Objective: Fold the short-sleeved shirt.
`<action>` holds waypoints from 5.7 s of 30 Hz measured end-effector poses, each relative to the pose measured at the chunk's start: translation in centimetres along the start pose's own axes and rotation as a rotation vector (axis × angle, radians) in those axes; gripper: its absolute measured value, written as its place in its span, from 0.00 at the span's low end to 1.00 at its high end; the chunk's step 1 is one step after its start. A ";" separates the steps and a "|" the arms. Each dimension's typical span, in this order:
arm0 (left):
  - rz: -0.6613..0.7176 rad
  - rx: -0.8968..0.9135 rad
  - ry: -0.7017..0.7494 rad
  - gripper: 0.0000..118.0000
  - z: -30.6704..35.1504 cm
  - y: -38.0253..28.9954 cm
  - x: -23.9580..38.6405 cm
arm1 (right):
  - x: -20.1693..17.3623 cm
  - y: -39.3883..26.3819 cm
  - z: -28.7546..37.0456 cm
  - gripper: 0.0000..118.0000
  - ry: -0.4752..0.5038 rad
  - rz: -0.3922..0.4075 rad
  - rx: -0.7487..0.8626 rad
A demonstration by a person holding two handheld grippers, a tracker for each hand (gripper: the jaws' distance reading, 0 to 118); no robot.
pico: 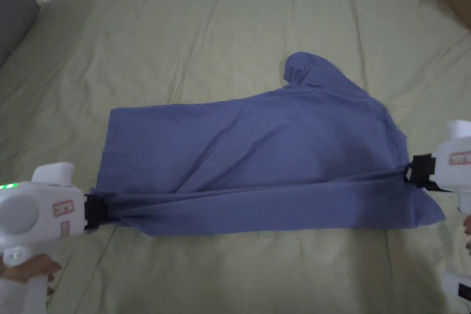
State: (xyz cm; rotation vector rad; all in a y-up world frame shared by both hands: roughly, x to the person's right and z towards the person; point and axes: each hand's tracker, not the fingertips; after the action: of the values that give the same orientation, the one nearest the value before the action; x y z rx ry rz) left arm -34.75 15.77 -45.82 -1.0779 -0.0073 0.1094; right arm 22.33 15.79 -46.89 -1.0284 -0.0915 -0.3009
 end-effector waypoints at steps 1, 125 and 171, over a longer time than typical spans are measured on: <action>0.008 -0.013 -0.006 0.09 -1.0 1.2 -0.1 | -0.3 1.0 -1.3 0.04 -0.014 -0.002 -0.012; 0.128 -0.001 -0.087 0.71 -4.0 4.2 -4.8 | -4.3 9.9 -12.6 0.03 -0.012 0.168 -0.138; 0.113 0.014 -0.072 0.03 2.1 -8.4 -8.1 | 4.2 -10.1 6.2 0.03 0.058 -0.046 -0.167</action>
State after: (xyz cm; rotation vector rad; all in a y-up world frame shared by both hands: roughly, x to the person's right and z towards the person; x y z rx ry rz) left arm -42.20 12.88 -37.03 -1.0598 -0.0106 0.2494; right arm 23.84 15.39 -34.44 -1.1832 -0.0385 -0.3851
